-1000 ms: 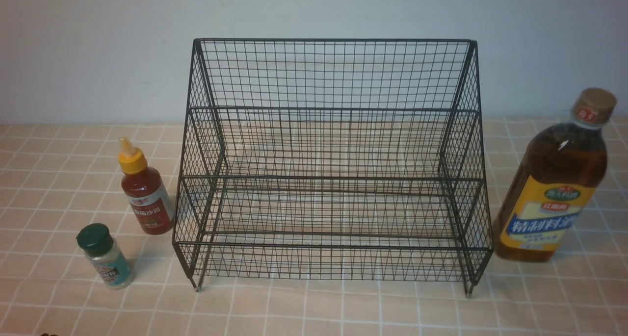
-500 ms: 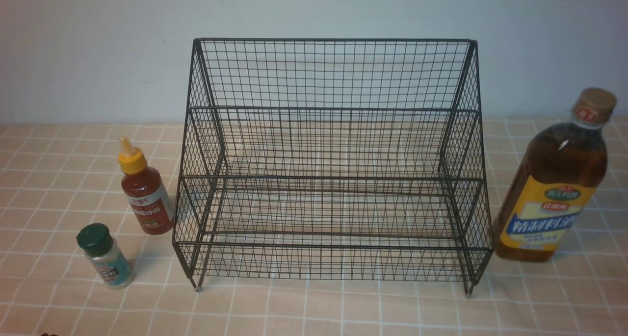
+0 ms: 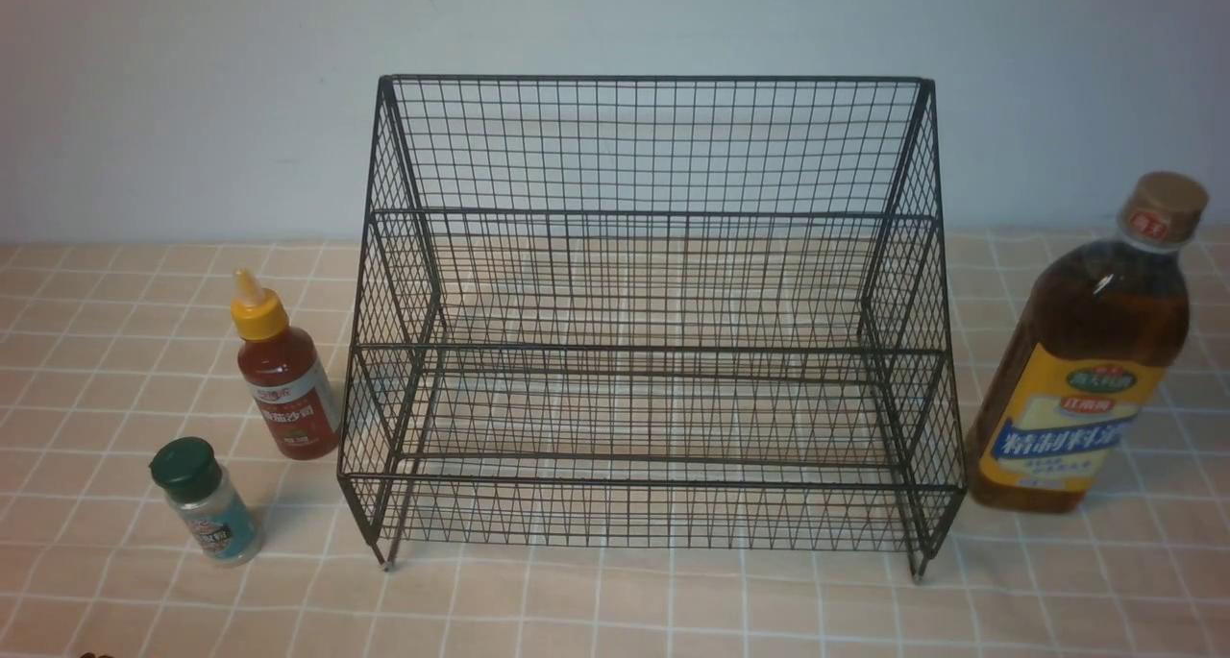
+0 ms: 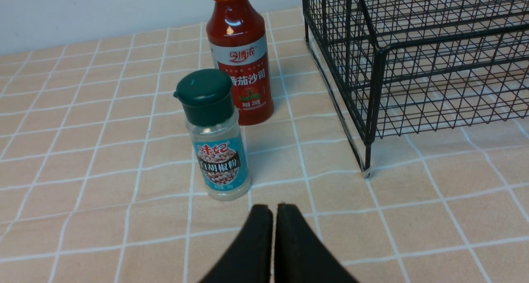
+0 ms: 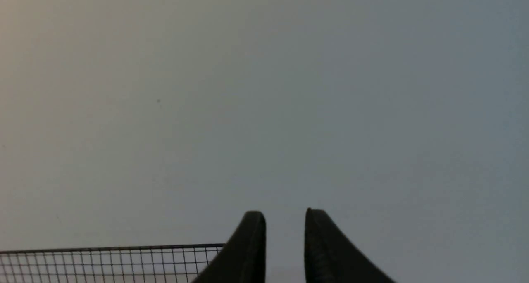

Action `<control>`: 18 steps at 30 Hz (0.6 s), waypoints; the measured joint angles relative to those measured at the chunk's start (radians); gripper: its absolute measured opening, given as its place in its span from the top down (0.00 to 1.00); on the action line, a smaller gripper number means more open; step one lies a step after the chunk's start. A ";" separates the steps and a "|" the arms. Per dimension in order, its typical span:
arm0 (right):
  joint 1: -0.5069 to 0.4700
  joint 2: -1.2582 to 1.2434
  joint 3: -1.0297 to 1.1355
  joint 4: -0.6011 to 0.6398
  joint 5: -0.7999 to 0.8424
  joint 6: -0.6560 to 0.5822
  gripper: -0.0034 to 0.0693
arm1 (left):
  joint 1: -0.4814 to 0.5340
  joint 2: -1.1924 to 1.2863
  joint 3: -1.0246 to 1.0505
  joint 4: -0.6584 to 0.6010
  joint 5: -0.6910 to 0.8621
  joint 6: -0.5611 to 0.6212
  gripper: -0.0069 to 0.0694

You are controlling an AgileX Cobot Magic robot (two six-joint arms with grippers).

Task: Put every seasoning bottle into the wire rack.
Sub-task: Use the right arm to grab the condiment bottle closest to it

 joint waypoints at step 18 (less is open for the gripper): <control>0.000 0.605 -0.180 -0.013 -0.032 0.011 0.29 | 0.000 0.000 0.000 0.000 0.000 0.000 0.92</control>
